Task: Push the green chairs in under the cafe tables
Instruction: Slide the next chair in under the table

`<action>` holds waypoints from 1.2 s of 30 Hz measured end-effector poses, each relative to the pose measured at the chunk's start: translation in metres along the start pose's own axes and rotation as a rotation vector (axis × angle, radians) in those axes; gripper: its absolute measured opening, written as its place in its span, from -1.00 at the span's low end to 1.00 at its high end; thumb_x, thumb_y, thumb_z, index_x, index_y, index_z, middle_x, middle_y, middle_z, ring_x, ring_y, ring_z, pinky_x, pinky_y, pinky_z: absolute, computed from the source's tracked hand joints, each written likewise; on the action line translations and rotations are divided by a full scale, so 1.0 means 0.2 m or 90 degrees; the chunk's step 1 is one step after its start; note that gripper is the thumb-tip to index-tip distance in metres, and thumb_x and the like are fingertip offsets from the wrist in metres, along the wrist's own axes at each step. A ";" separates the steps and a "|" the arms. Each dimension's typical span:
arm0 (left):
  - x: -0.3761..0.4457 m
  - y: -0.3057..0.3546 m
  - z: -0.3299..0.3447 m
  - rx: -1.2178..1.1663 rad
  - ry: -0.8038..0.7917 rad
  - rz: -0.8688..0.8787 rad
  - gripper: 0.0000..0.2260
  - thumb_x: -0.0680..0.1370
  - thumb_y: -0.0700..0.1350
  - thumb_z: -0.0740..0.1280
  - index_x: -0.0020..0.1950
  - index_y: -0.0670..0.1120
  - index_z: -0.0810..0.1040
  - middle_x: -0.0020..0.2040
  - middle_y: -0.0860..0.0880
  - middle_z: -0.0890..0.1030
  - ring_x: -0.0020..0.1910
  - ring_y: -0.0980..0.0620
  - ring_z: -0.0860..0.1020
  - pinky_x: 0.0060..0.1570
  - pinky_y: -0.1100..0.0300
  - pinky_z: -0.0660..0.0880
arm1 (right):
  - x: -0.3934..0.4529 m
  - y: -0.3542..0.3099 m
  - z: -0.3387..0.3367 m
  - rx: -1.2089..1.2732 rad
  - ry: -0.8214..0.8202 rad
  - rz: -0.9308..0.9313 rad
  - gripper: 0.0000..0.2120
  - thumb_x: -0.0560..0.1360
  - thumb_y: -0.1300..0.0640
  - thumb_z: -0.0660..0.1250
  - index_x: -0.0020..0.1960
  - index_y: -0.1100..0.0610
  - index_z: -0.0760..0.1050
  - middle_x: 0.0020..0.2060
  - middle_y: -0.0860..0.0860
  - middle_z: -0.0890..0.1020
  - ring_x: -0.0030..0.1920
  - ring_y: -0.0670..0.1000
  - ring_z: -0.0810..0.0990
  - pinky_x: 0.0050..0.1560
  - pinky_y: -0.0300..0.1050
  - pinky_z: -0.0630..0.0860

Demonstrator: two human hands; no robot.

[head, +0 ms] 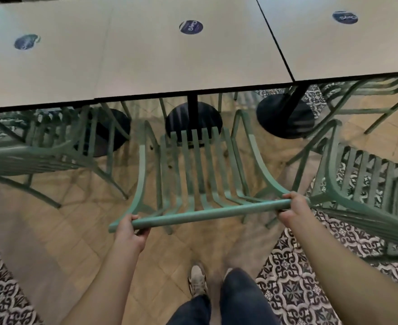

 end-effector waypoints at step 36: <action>0.29 0.47 1.04 0.027 0.050 0.005 -0.84 0.50 -0.29 0.19 0.08 -0.22 0.40 0.08 -0.18 0.49 0.06 -0.13 0.51 0.02 0.08 0.51 | 0.36 -0.53 0.99 0.016 0.099 -0.031 -0.78 0.40 0.37 0.17 0.02 0.24 0.42 0.10 0.14 0.51 -0.05 0.04 0.57 -0.18 0.01 0.54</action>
Point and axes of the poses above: each hand's wrist, its own x-axis towards the middle knuckle, its own z-axis out of the palm, y = z × x, the point moved 3 cm from there along x, towards the middle knuckle
